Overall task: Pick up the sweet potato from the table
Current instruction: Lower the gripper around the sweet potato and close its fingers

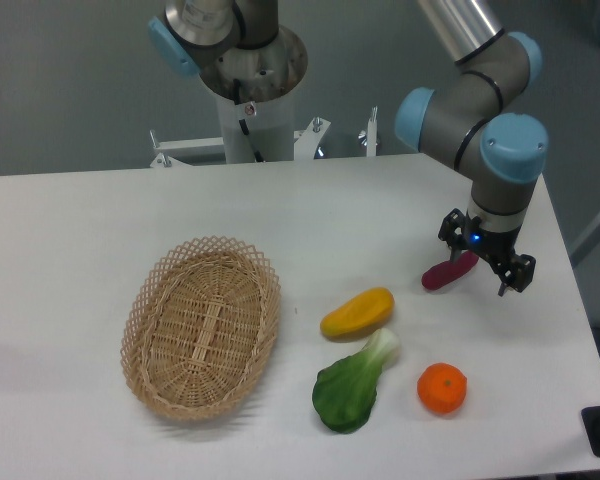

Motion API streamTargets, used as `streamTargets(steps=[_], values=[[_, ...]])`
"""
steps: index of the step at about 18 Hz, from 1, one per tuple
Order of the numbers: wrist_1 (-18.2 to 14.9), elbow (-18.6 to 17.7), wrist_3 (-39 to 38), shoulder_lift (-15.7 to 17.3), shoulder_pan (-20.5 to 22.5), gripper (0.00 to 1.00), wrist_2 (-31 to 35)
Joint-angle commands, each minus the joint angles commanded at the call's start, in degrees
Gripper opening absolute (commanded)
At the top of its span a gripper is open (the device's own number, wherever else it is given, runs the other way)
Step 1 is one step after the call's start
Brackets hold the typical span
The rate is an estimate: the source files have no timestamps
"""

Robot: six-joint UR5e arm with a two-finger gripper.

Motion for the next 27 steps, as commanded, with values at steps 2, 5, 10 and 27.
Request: streamTargets(steps=[2, 5, 10, 27], values=[[0.27, -1.06, 1.49, 0.0, 0.0, 1.0, 1.66], [0.36, -2.9, 3.16, 0.09, -0.09, 1.0, 3.34], [2.29, -5.28, 3.43, -0.09, -0.09, 1.0, 4.75], [5.28, -4.14, 3.69, -1.05, -0.17, 0.19, 4.49]])
